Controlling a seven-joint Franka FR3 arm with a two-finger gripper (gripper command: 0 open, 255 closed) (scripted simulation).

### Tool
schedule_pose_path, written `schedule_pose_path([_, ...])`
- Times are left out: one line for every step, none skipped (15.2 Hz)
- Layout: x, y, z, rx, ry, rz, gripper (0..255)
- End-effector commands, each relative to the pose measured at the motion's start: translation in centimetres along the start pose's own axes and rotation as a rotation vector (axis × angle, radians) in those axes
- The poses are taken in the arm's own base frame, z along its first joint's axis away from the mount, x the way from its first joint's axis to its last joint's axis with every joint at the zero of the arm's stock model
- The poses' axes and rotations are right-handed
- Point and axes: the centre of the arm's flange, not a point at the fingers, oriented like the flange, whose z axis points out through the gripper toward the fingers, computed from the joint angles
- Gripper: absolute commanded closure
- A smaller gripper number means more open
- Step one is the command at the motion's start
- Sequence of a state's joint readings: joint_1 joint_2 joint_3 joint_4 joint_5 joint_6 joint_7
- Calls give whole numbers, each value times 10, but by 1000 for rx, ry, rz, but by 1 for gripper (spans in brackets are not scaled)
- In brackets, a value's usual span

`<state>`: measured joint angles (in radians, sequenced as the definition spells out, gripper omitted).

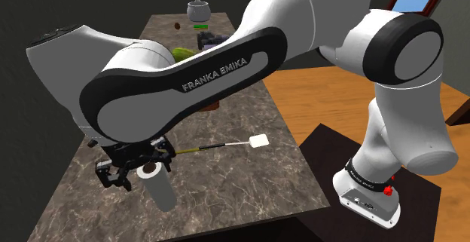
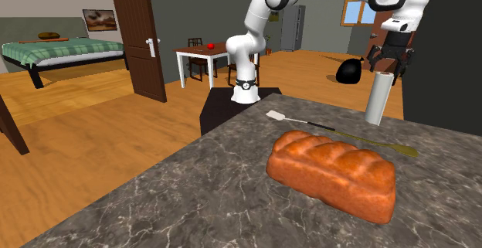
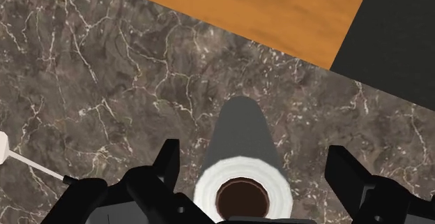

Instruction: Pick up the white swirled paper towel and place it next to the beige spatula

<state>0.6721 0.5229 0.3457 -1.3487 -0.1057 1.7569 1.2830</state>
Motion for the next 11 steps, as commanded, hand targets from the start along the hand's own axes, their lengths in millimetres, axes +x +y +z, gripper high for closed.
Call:
schedule_pose_path([1,1,-19,0,0,0,0])
schedule_pose_path([1,1,-33,0,0,0,0])
schedule_pose_path([1,1,-43,0,0,0,0])
schedule_pose_path([1,1,-43,0,0,0,0])
schedule_pose_path([1,1,-43,0,0,0,0])
schedule_pose_path([1,1,-43,0,0,0,0])
schedule_pose_path([1,1,-43,0,0,0,0])
schedule_pose_path([1,1,-43,0,0,0,0])
schedule_pose_path([1,1,-43,0,0,0,0])
schedule_pose_path([1,1,-43,0,0,0,0])
schedule_pose_path([1,1,-43,0,0,0,0])
